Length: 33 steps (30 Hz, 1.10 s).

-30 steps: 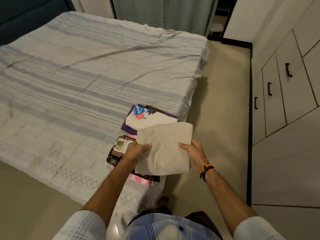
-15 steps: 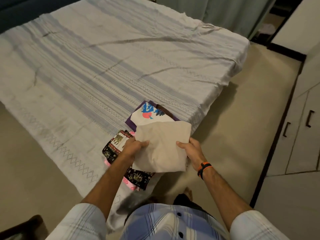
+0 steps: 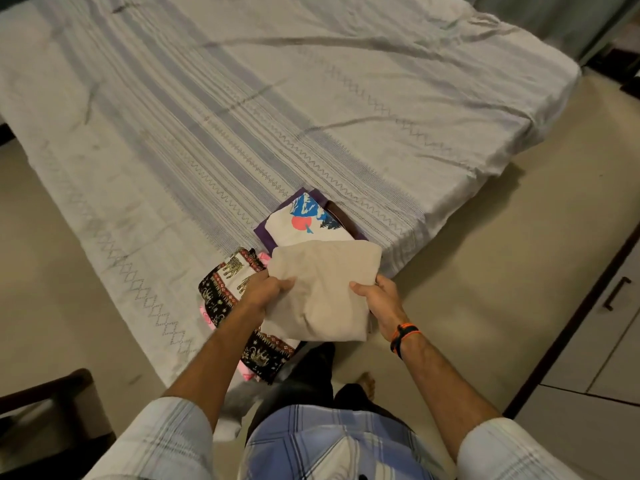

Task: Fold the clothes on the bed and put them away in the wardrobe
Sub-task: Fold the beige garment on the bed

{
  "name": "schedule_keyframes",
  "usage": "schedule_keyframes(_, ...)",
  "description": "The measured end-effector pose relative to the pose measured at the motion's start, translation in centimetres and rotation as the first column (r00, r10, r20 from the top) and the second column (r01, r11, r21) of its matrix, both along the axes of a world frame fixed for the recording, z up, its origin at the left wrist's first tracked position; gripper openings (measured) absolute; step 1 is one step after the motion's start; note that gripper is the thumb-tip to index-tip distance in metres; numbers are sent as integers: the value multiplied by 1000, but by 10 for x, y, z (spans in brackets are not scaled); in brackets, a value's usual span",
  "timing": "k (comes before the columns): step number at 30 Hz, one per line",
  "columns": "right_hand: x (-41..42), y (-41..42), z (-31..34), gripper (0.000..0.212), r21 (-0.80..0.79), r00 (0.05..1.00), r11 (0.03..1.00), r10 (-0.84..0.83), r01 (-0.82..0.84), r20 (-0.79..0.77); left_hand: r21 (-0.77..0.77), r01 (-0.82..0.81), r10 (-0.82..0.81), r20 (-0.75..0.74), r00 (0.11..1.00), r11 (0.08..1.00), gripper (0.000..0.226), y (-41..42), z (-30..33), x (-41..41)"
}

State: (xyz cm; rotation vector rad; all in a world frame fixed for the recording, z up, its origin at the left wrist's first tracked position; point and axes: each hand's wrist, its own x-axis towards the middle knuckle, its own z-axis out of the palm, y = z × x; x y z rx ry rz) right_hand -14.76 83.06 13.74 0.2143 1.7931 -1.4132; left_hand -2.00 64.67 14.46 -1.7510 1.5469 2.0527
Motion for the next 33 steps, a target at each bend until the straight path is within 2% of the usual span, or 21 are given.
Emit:
schedule_keyframes(6,-15,-34,-22,20,42,991,991,-127,126,41,-33,132,-130,64,989,991,23,-49,-11,-46)
schedule_keyframes(10,-27,-65,-47,26,77,960,970,-240,231,146,-70,312,-302,119,946,948,27,-99,-28,-91)
schedule_keyframes(14,-31,-92,-63,33,97,913,939,-345,331,219,-148,494,-475,146,868,857,35,-136,-39,-131)
schedule_keyframes(17,-34,-112,-80,40,114,873,912,-410,393,264,-175,638,-619,154,770,750,47,-161,-56,-159)
schedule_keyframes(19,-38,-122,-96,42,150,856,900,-436,410,277,-185,704,-674,205,710,685,47,-174,-79,-173)
schedule_keyframes(22,-36,-128,-114,43,214,860,895,-439,392,259,-209,800,-726,340,598,562,44,-177,-108,-175)
schedule_keyframes(24,-33,-130,-125,44,277,870,884,-440,376,224,-202,829,-732,392,557,522,44,-175,-123,-171)
schedule_keyframes(33,-36,-129,-136,44,395,932,885,-328,246,155,-226,793,-651,467,598,566,47,-180,-152,-165)
